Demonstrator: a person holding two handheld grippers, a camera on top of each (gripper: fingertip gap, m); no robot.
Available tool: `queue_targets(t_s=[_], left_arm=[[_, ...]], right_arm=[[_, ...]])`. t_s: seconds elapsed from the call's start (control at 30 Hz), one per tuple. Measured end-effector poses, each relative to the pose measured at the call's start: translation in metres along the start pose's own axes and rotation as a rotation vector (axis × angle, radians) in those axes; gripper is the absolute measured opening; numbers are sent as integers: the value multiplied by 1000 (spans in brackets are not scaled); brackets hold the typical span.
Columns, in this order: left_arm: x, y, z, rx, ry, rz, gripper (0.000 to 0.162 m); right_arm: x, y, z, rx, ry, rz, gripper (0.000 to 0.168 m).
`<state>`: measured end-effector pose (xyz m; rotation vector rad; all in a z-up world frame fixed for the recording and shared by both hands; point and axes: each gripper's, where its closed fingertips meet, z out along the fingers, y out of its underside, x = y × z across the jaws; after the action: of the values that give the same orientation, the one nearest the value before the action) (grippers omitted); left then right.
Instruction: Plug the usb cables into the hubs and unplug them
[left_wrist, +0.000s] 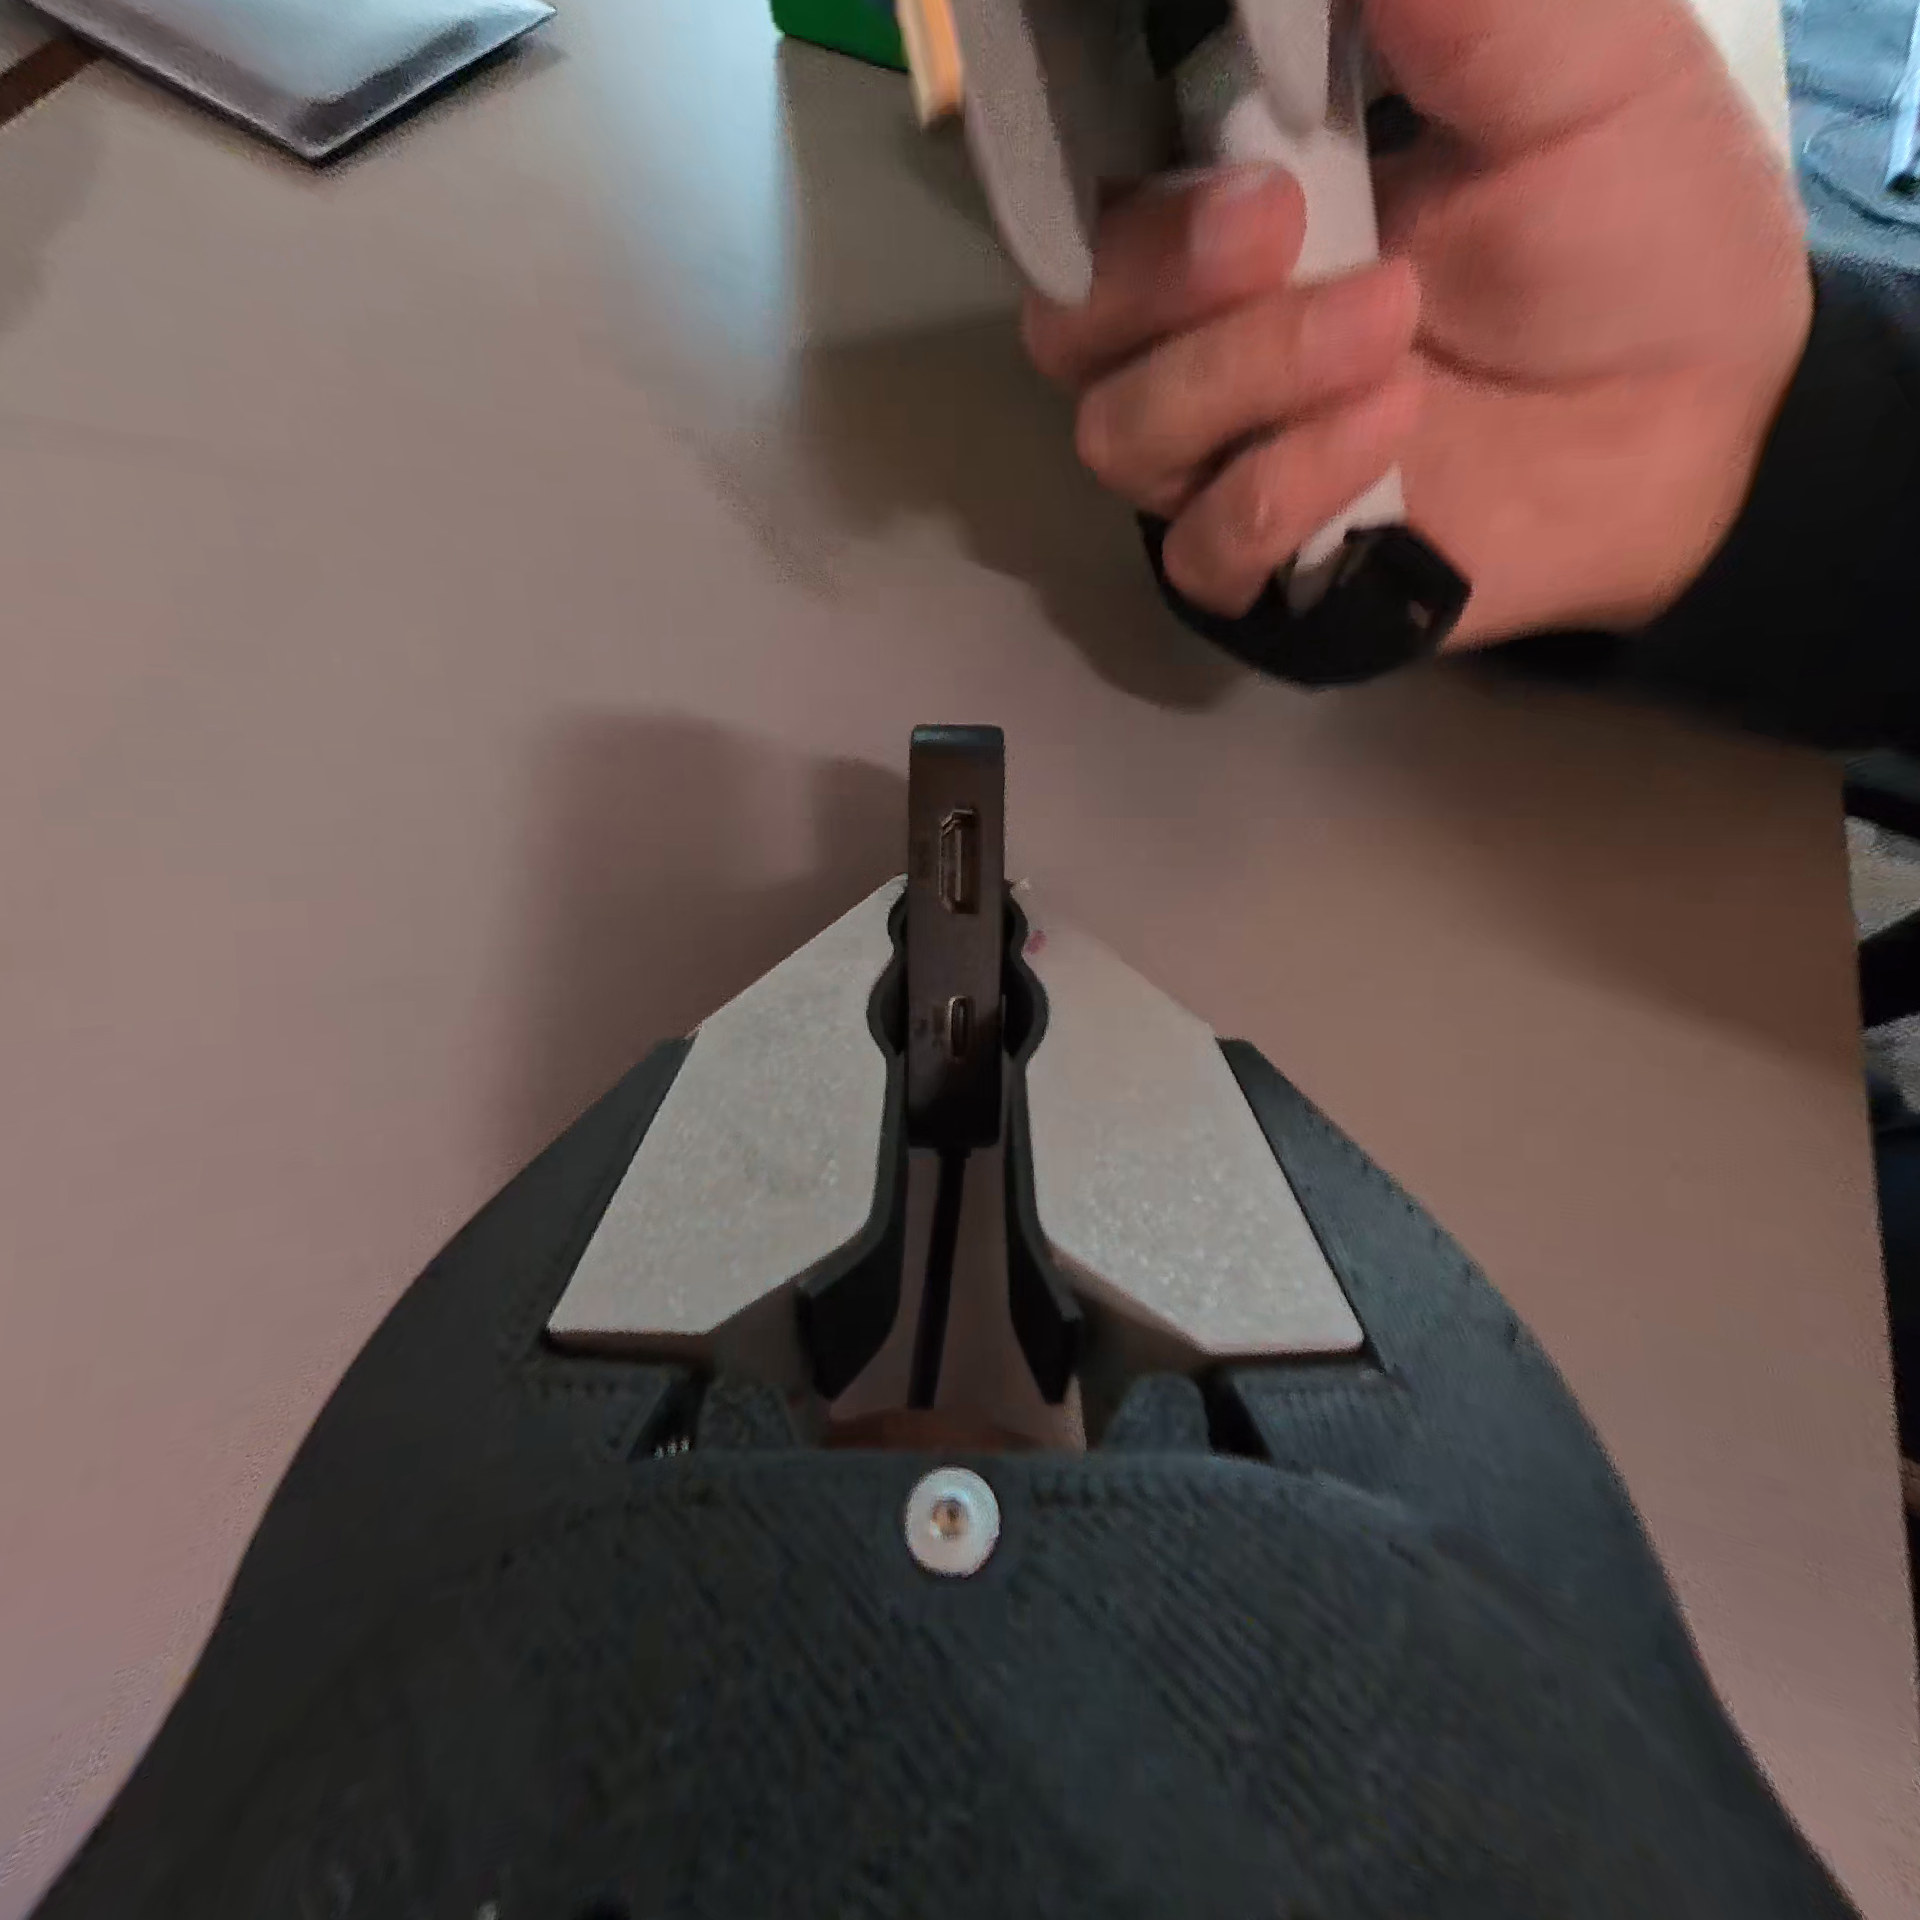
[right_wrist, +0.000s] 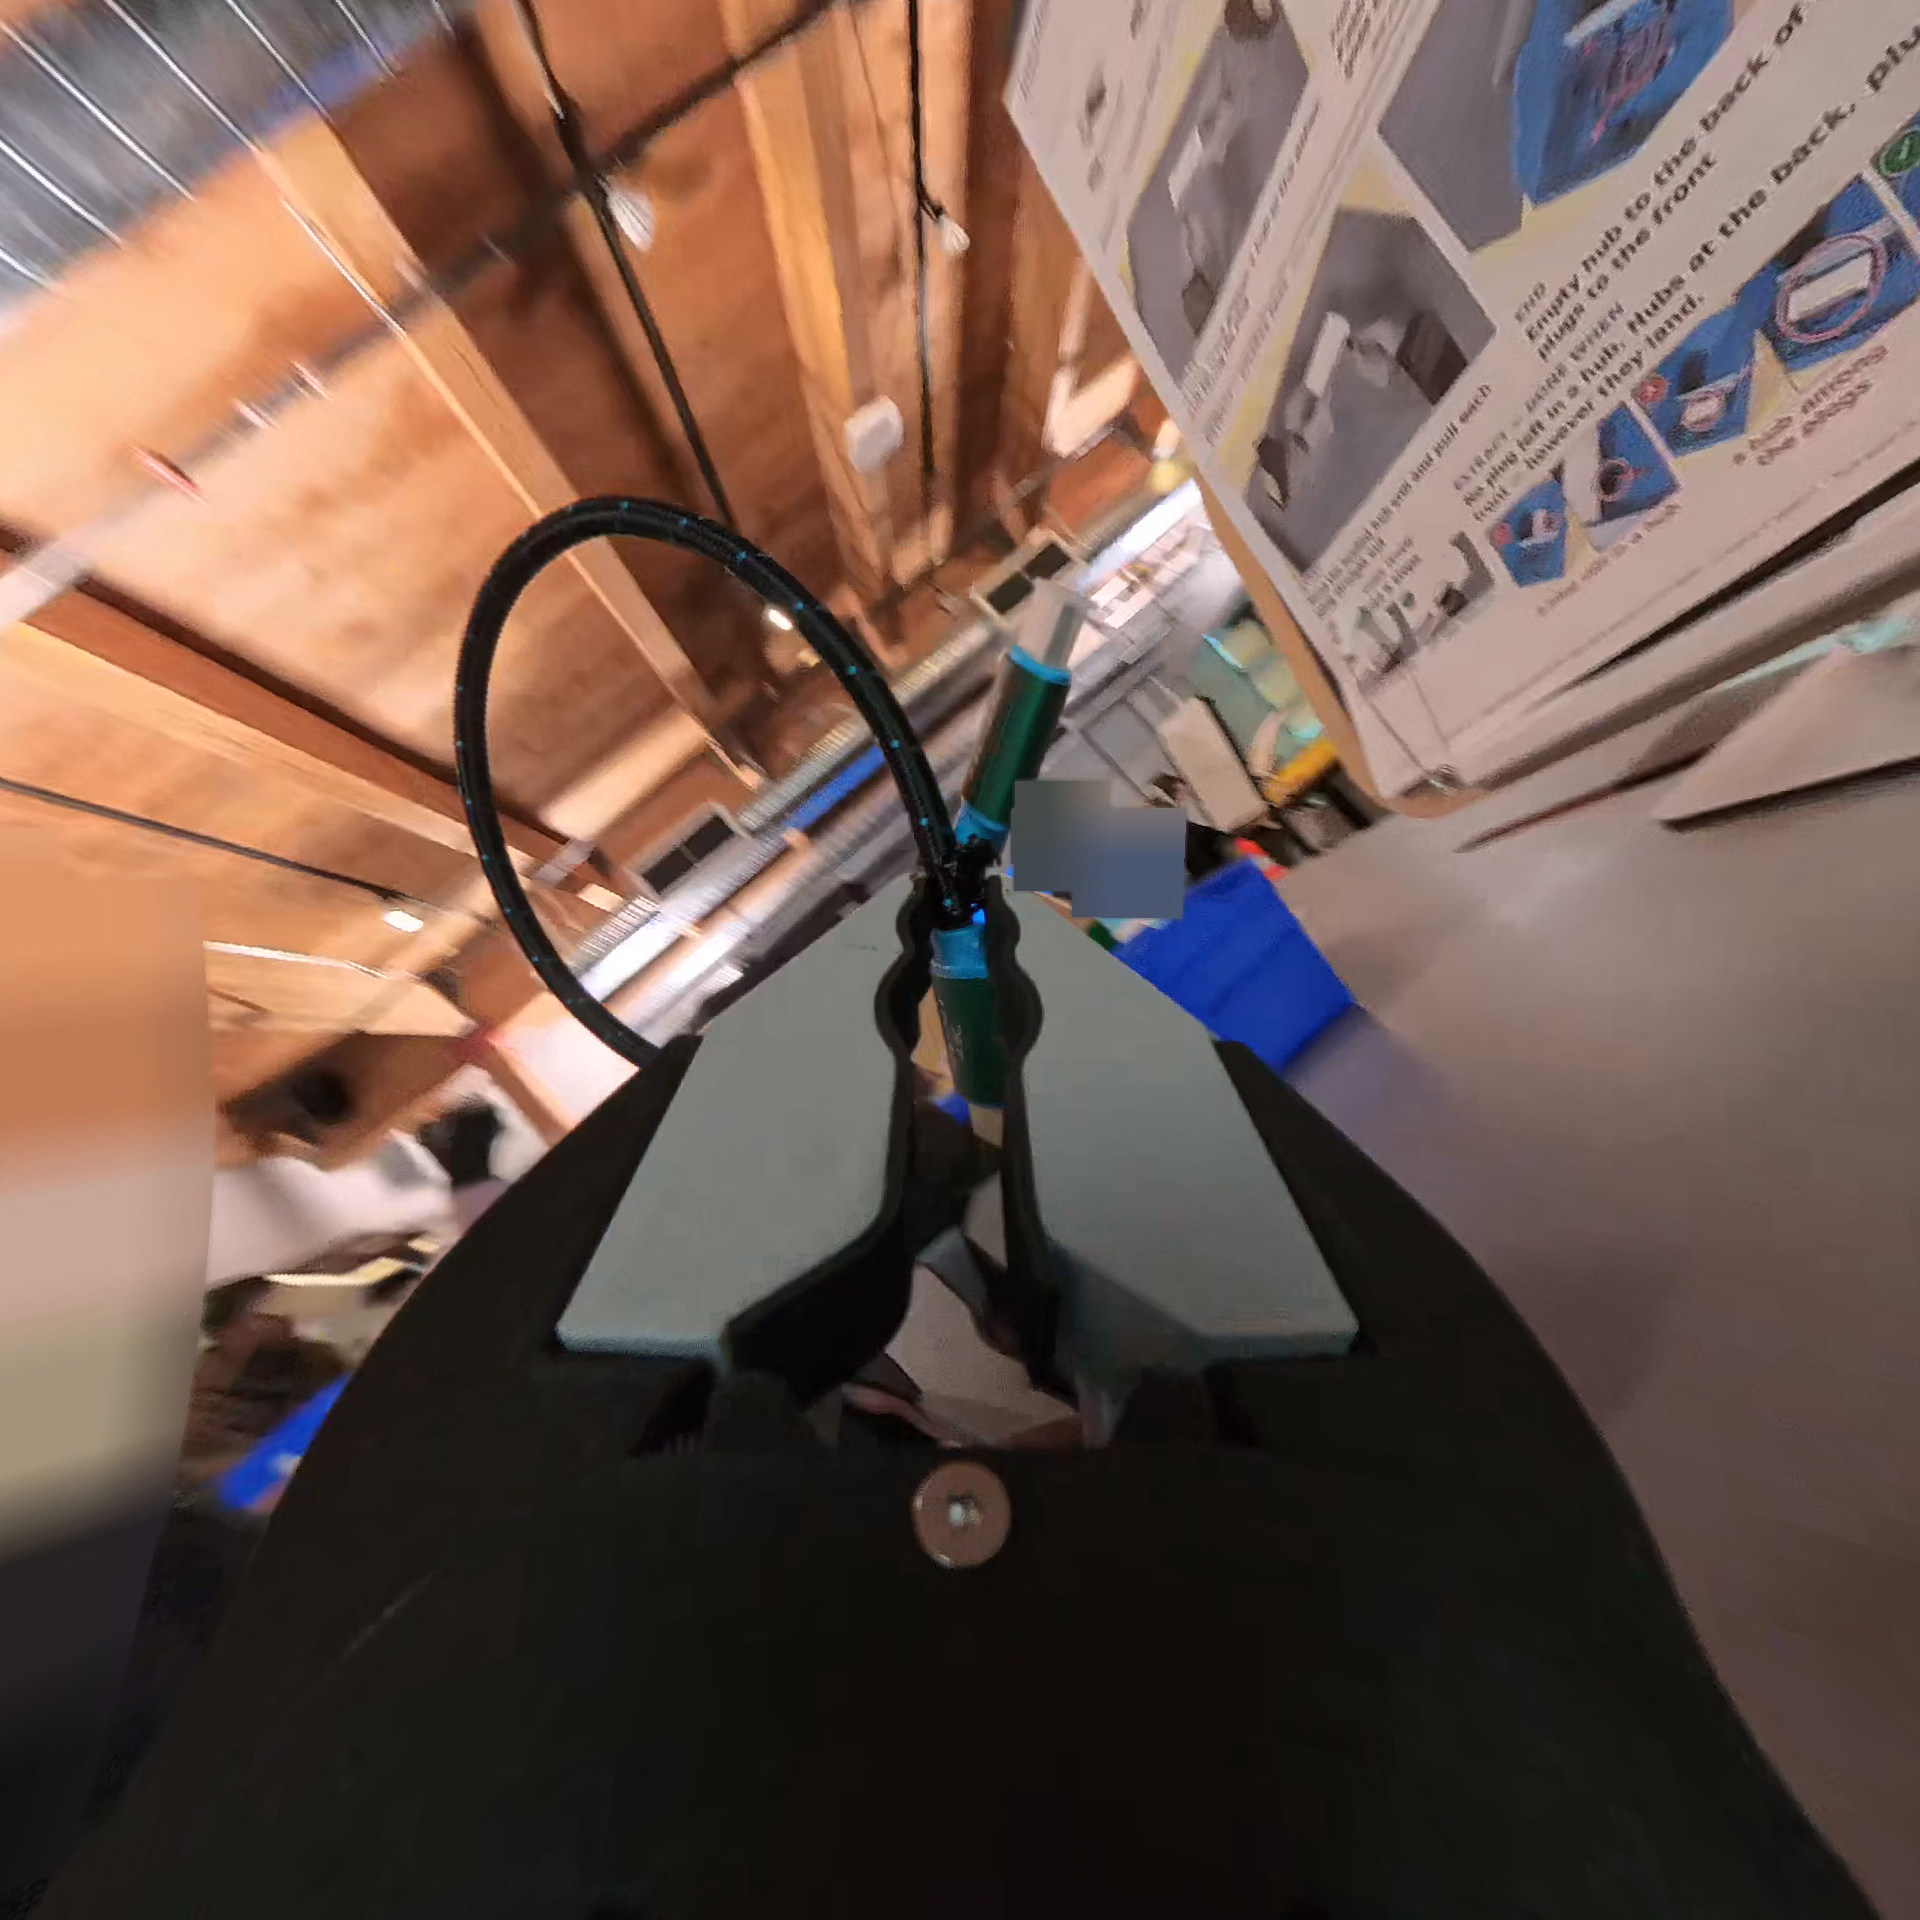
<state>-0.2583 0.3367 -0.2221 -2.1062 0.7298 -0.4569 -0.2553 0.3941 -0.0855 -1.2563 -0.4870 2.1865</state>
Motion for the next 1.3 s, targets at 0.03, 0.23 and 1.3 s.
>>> queue_targets(t_s=[0.03,0.23,1.3], left_arm=[[-2,0,0,5,0,-23,10],[-8,-2,2,10,-36,-59,11],[-3,0,0,-11,21,-61,10]], right_arm=[[4,10,6,-41,56,-62,7],[3,52,31,-154,143,-238,7],[11,75,25,-297,164,-486,6]])
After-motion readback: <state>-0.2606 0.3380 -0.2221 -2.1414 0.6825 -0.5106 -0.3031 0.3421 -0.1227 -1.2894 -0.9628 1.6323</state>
